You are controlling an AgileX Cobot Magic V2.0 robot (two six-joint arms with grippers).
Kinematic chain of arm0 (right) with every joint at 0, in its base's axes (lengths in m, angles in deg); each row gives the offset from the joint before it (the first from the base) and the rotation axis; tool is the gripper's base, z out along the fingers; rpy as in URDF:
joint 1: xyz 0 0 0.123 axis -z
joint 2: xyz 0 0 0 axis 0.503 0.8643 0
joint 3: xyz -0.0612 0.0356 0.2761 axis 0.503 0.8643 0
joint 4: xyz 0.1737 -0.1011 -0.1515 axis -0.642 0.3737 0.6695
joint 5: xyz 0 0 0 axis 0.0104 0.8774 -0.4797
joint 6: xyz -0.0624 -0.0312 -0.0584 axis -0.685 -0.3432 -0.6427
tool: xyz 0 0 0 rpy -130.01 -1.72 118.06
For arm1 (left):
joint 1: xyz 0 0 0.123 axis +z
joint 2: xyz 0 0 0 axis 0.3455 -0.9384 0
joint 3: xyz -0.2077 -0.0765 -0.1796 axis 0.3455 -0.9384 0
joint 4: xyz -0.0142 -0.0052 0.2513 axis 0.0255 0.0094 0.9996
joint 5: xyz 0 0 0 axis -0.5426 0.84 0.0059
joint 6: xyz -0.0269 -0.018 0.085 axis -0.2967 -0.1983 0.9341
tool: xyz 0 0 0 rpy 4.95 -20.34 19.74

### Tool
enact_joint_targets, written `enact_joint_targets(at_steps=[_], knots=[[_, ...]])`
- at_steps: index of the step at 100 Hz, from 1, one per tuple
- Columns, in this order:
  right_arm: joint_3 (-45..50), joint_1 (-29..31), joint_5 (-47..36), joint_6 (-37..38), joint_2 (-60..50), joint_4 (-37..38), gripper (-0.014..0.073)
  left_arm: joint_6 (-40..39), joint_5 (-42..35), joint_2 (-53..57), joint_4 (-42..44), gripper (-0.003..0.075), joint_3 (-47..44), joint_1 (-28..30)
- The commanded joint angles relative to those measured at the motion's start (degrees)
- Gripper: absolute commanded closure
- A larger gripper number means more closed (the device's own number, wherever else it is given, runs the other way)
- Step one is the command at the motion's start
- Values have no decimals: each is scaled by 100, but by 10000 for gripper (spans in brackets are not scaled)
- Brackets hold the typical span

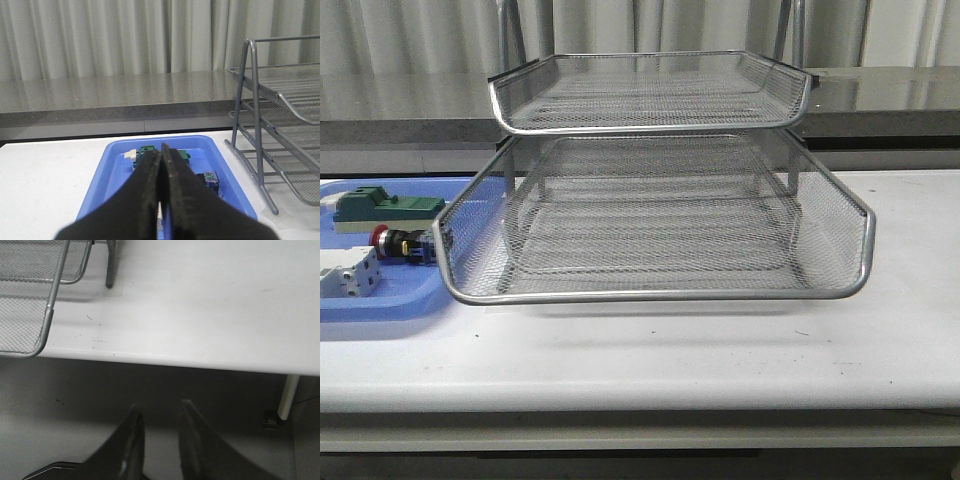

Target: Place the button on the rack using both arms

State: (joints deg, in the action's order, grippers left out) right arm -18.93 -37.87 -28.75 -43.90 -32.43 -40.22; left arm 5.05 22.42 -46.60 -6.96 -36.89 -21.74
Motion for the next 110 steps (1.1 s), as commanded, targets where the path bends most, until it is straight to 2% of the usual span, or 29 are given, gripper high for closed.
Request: enact_joint_targets(at_steps=[1, 11, 90, 110], knots=[[-197, 0, -298, 1, -1, 82, 567, -53, -385, 182, -52, 741, -181, 18], [-197, 0, -298, 1, -1, 82, 664, -53, -385, 182, -52, 741, -181, 18], [-197, 0, -112, 1, -1, 82, 662, -53, -434, 182, -64, 741, -181, 18], [-197, 0, -112, 1, -1, 82, 662, -53, -331, 143, -965, 741, 24, 18]])
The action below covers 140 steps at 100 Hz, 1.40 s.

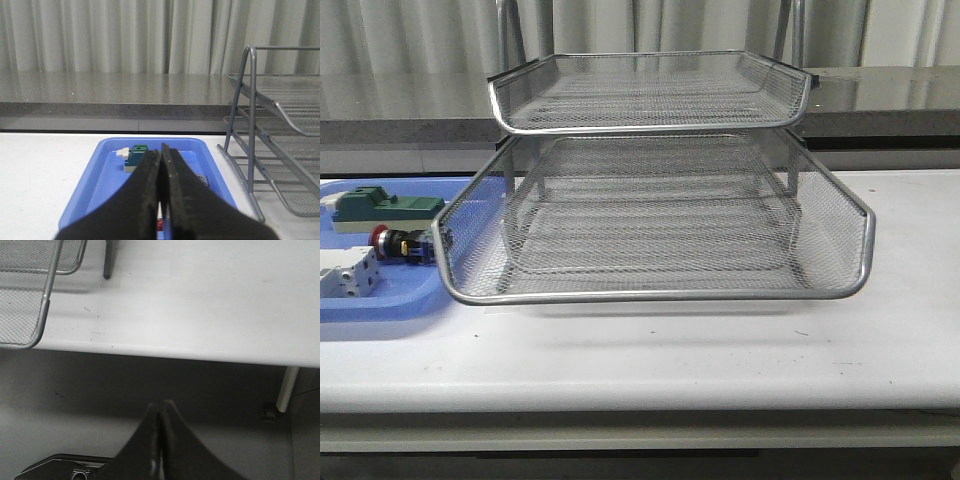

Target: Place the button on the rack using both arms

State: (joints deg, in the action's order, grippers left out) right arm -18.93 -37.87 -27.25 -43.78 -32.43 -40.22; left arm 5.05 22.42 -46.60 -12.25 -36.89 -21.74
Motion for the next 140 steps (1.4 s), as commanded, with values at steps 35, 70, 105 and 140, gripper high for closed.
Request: enact_joint_targets(at_steps=[35, 70, 105, 140], knots=[[-197, 0, -262, -12, -1, 82, 662, -53, 1068, -1327, -749, 741, 1704, 18], [-197, 0, -262, -12, -1, 82, 662, 197, 3037, -4215, -101, 741, 4287, 18], [-197, 0, -262, -12, -1, 82, 662, 596, 3948, -6804, -75, 741, 6152, 18], [-197, 0, -257, -17, -1, 82, 662, 1348, 4178, -8075, -85, 704, 6803, 18]])
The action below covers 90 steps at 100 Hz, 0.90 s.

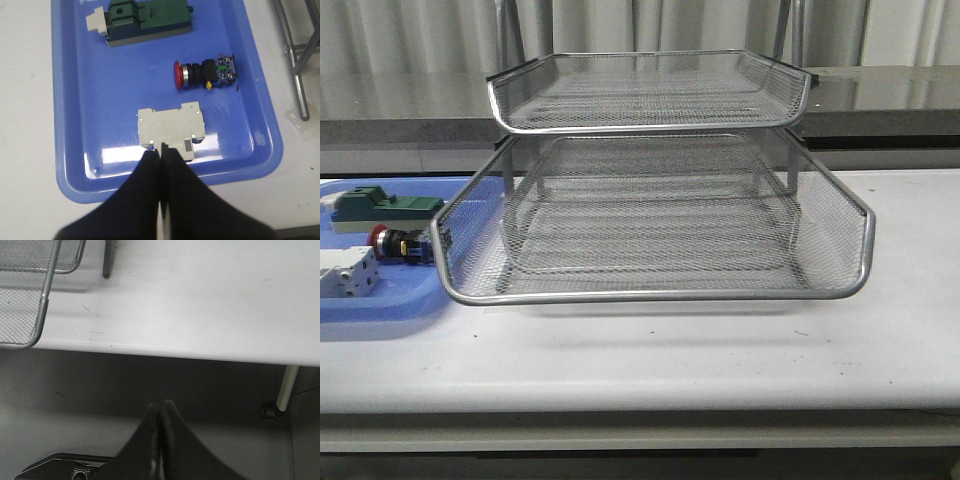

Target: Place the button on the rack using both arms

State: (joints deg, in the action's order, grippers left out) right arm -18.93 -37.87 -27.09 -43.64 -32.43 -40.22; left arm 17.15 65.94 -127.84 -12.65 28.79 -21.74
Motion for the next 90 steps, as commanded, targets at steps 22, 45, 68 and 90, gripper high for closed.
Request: enact_joint_targets(at_steps=[22, 45, 68, 90], knots=[[-197, 0, -272, -30, -1, 82, 662, 321, -102, -11, -45, 206, 236, 18], [-197, 0, -272, -30, -1, 82, 662, 321, -166, -11, 0, 62, 236, 18], [-197, 0, -272, -30, -1, 82, 662, 321, -179, -15, -206, 156, 236, 18], [-197, 0, -272, -30, -1, 82, 662, 436, -624, -25, -276, 206, 259, 18]])
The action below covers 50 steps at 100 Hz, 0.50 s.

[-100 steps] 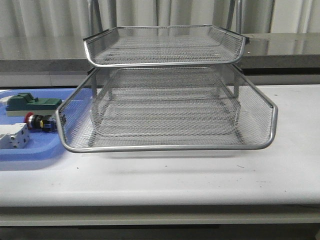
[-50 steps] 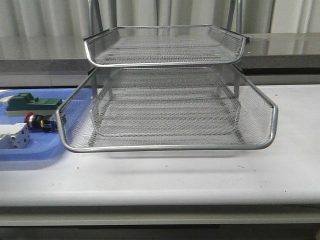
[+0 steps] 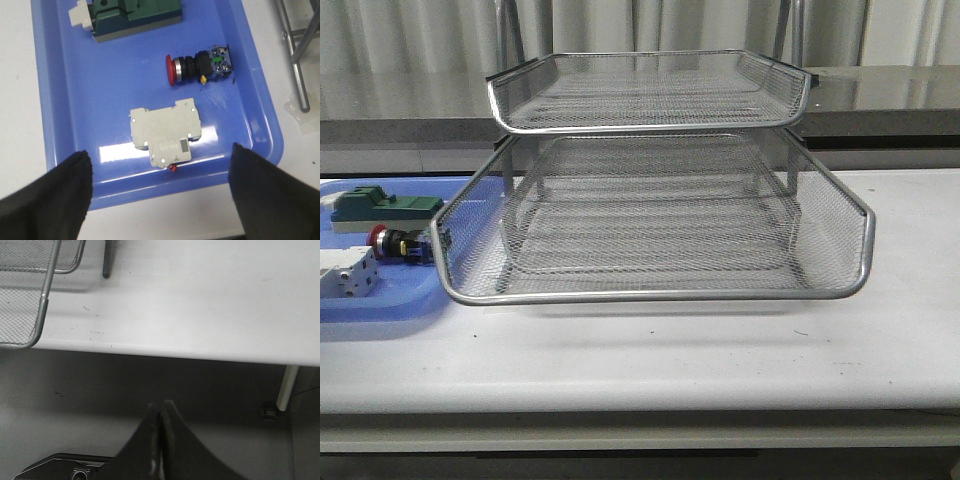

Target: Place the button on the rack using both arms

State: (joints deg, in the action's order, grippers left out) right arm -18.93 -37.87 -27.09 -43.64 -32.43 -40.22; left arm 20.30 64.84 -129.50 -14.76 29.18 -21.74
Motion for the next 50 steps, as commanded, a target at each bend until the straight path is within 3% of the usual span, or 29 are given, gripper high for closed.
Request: enact_joint_targets(at_steps=[1, 25, 50], knots=[[-197, 0, -272, -30, -1, 82, 662, 147, -527, 141, -65, 206, 240, 18], [-197, 0, -272, -30, -1, 82, 662, 1005, 38, -601, -116, 205, 1364, 18], [-197, 0, -272, -30, -1, 82, 662, 3120, 989, -1920, -936, 205, 2953, 18]])
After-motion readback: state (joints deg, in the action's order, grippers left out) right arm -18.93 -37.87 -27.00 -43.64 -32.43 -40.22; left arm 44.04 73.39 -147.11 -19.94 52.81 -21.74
